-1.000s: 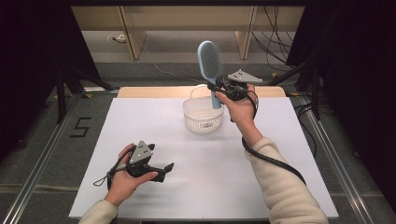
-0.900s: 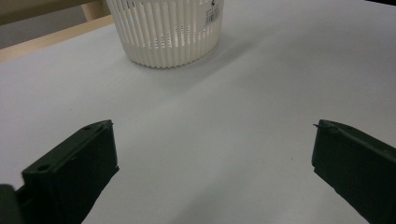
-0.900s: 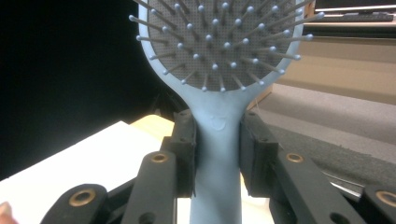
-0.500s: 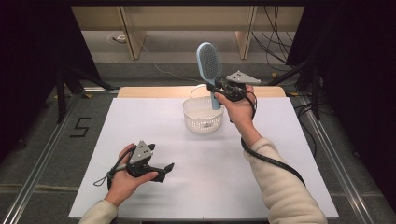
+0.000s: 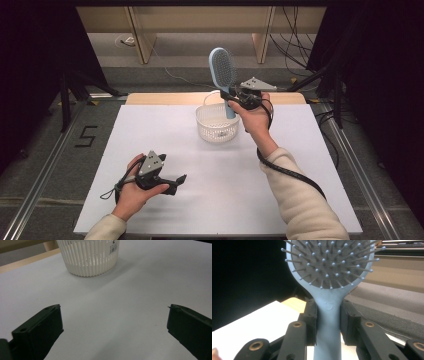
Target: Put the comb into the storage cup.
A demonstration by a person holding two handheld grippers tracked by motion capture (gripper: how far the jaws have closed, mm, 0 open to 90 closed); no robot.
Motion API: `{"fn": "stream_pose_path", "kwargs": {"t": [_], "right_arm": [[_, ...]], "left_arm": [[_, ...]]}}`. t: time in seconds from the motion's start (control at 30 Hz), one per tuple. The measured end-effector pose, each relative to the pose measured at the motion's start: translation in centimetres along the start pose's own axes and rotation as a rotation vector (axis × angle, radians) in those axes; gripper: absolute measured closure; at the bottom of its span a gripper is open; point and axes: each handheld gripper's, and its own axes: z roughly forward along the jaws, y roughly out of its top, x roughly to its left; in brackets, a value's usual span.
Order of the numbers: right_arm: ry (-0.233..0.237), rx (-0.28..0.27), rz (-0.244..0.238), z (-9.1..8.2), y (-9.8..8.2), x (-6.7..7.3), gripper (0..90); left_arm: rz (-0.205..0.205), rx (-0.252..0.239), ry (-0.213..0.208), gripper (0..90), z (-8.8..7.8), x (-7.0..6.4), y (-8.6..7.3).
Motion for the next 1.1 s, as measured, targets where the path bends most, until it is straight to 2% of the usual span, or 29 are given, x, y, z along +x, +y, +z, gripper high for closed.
{"fn": "stream_pose_path", "kwargs": {"t": [1.1], "right_arm": [[0.005,0.005,-0.009,0.76,-0.52,0.2,70.4]], "left_arm": [[-0.001,-0.003,0.002,0.0,-0.05,0.01,0.02]]}}
